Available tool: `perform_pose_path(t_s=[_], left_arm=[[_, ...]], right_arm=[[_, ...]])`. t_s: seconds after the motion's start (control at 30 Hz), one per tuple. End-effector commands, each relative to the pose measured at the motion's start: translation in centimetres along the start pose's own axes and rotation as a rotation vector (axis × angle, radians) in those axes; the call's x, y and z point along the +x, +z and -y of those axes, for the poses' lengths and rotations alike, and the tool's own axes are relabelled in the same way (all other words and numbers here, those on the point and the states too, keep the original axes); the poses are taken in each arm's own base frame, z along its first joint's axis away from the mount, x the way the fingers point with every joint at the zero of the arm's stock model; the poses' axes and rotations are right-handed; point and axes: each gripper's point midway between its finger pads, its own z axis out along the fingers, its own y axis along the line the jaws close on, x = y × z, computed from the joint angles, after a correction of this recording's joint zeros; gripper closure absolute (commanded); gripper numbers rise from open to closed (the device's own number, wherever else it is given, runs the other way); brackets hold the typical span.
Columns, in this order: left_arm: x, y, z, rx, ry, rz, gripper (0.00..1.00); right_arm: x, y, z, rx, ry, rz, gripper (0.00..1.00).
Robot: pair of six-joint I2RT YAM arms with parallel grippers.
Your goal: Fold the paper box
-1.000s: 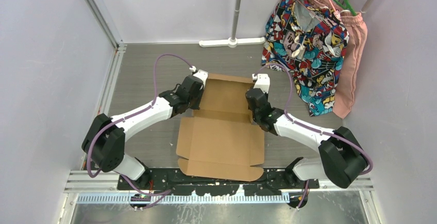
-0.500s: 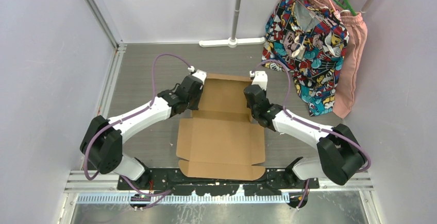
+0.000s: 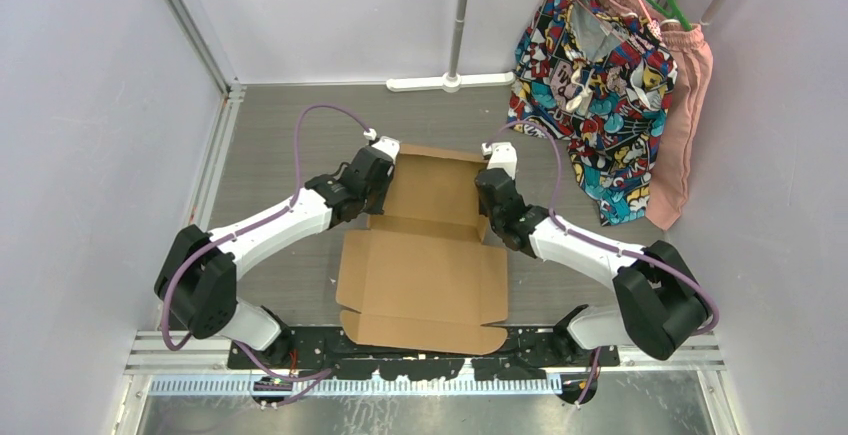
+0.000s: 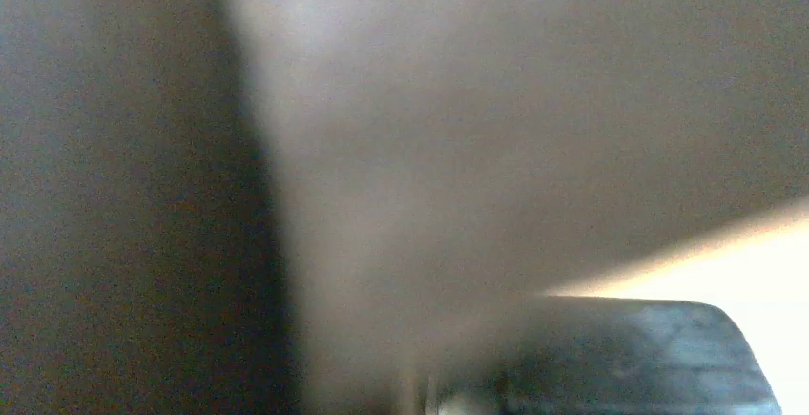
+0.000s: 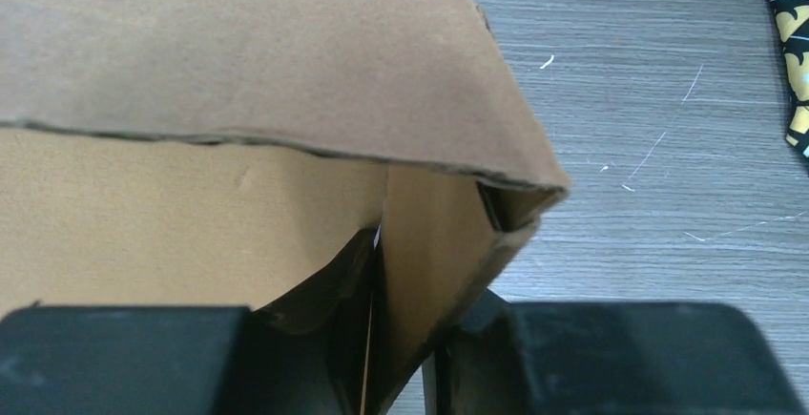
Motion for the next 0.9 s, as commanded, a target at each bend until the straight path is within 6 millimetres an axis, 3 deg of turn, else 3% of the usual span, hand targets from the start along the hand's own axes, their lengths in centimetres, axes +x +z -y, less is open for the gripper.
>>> perform_pose_path(t_s=[0.0,0.73,0.87], left_arm=[[-3.7,-1.0,3.8,0.147,0.003,0.123,0.82],[-3.7,-0.4,3.4,0.111,-0.004,0.109,0.82],[-3.5,-0.1,3.2,0.097,-0.006,0.1,0.82]], right_arm=[[-1.3,-0.7,-1.8,-0.092,-0.013,0.042,0.7],[-2.2,-2.5,-2.1,-0.152,0.043,0.066,0.46],[-1.4,-2.8,-1.7,-0.147,0.056,0.054,0.31]])
